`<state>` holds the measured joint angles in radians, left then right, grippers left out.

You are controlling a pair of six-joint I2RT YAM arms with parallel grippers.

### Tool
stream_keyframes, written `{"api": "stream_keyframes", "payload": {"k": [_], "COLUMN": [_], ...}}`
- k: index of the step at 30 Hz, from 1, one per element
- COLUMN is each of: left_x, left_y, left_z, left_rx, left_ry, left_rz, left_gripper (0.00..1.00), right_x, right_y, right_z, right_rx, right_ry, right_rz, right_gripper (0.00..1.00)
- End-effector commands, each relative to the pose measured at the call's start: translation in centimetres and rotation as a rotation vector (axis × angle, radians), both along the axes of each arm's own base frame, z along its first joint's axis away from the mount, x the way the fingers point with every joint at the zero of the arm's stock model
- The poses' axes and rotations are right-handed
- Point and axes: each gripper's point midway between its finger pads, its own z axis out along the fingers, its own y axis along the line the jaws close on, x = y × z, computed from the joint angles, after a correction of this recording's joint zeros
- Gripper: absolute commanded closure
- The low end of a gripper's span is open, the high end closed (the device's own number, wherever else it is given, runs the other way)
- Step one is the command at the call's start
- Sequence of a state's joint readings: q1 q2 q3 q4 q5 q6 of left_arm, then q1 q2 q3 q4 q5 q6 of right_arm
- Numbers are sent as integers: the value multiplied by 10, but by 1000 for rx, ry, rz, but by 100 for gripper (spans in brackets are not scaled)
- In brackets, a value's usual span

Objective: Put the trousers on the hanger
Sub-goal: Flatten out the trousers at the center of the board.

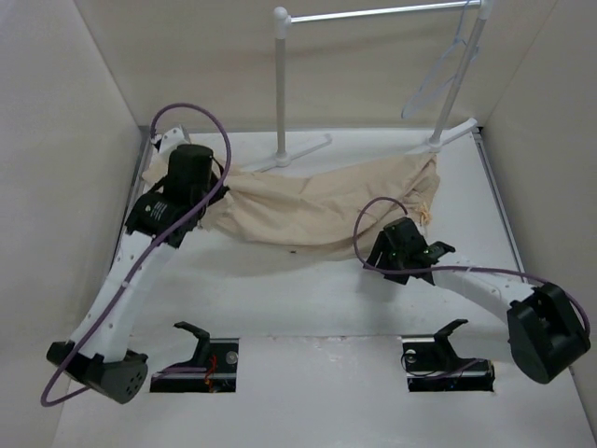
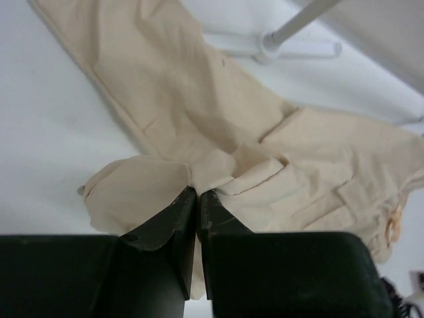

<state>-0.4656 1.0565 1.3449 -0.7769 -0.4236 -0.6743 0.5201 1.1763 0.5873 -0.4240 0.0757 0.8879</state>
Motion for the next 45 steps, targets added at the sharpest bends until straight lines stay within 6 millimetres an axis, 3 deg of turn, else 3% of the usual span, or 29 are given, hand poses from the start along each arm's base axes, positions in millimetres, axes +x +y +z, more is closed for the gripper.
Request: {"api": "stream_keyframes", "payload": {"k": [1,5,11,12,16,19,24,28,31,35,37,39,42,45], "left_x": [49,84,110,112,120,122,124,131,143,178,205,236,284,320], "left_y": [-8,3,26,29,45,56,72,86,104,117,116,119,123,132], "left_z": [72,109,119,118,121,132,148,148,141,113,97,79,55,35], "left_rx": [-126,-143,-143,-141,-133,-126,-115,-84,-39,26,51,86,124,148], "left_ry": [-216,-301,-339,-340,-354,-379,-417,-420,-411,-352,-325,-297,-260,-246], "left_rz": [-13,42,118,129,178,205,238,266,310,333,325,325,334,372], "left_gripper": [95,96,96,96,96,96,96,96,96,95,95,95,95,92], "right_x": [41,57,77,80,84,71,3,-51,-75,-87,-91,-93,-88,-72], "right_y": [21,37,48,50,51,43,21,-7,-20,-22,-17,-11,-8,-5], "right_z": [20,12,4,1,-13,-10,-1,9,18,32,31,35,53,81], "right_rx": [57,47,32,25,-7,-10,7,60,101,118,110,105,97,89], "right_ry": [-122,-116,-134,-127,-93,-96,-60,-19,5,18,37,42,5,-75], "right_rz": [-50,-63,-140,-146,-153,-149,-99,-129,-128,-94,-53,-10,25,58], "right_gripper": [28,29,40,44,81,92,95,95,95,89,75,69,55,40]}}
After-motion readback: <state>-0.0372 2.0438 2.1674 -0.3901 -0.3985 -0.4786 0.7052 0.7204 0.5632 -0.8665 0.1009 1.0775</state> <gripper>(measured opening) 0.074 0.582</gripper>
